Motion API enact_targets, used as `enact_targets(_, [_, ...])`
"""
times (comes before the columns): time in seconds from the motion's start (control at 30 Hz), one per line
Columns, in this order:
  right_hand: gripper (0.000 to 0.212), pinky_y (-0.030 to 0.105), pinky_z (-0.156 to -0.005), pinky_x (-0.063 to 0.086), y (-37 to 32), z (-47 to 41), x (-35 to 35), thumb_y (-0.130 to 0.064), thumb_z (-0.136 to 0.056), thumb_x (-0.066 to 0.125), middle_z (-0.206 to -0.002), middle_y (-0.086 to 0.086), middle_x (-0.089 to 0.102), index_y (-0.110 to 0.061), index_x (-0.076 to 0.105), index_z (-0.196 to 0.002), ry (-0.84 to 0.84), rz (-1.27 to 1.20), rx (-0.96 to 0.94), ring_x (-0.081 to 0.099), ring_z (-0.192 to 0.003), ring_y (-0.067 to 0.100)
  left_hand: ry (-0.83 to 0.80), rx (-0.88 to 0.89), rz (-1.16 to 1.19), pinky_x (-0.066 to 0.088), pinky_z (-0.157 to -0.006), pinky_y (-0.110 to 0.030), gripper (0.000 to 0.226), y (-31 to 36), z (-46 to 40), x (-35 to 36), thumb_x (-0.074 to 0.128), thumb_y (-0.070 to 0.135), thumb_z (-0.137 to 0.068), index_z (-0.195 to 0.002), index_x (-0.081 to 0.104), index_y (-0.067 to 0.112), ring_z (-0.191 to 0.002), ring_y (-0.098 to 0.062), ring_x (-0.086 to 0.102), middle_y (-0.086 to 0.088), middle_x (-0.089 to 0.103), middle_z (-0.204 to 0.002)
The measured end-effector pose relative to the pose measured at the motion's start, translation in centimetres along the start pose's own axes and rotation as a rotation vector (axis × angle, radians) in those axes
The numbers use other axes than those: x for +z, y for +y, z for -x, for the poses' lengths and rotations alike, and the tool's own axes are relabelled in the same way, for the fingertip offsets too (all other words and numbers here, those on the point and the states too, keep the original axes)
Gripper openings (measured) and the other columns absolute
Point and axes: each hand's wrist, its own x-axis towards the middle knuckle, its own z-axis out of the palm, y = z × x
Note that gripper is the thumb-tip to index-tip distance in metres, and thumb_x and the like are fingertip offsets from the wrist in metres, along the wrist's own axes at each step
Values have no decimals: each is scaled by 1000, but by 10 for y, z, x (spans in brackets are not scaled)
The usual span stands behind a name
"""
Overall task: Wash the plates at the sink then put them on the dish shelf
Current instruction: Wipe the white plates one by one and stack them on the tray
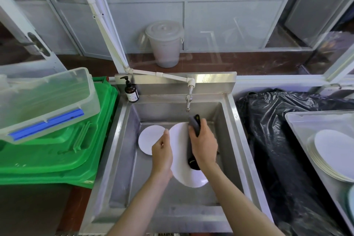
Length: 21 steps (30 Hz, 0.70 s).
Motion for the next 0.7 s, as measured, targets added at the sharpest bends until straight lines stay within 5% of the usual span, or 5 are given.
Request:
enact_targets(0.13, [18, 46, -77, 56, 14, 25, 3, -41, -101, 51, -101, -6, 65, -30, 43, -113, -44, 79, 76, 68, -85, 28, 55, 44, -12, 36, -73, -33, 35, 13, -8, -4, 53, 48, -104, -72, 48, 34, -80, -15, 42, 11, 45, -75])
enact_targets(0.3, [15, 32, -68, 41, -13, 60, 13, -37, -99, 55, -97, -12, 63, -28, 47, -108, -233, 4, -142, 65, -86, 17, 61, 27, -7, 52, -77, -32, 39, 14, -7, -5, 54, 43, -106, -78, 69, 22, -77, -13, 66, 12, 72, -69])
enact_targets(0.43, [9, 30, -74, 45, -21, 36, 14, -40, -102, 53, -96, -19, 58, -34, 49, -108, -94, -101, -157, 57, -88, 6, 43, 105, -54, 47, -70, -30, 42, 11, 0, -6, 50, 45, -107, -77, 65, 19, -71, -14, 59, 10, 65, -69])
enact_targets(0.57, [23, 49, -89, 49, -2, 18, 18, -37, -104, 52, -117, 0, 51, -21, 49, -121, 9, -120, 159, 54, -112, 28, 40, 257, -180, 24, -60, -36, 56, 15, 3, -6, 48, 44, -107, -54, 38, 29, -60, -17, 29, 12, 30, -54])
enact_targets(0.7, [41, 51, -98, 52, -6, 22, 24, -58, -98, 56, -119, 1, 56, -22, 47, -115, -140, -496, 464, 62, -115, 28, 69, 522, -487, 38, -62, -29, 42, 8, 5, -2, 44, 47, -108, -80, 69, 27, -69, -13, 54, 18, 55, -58])
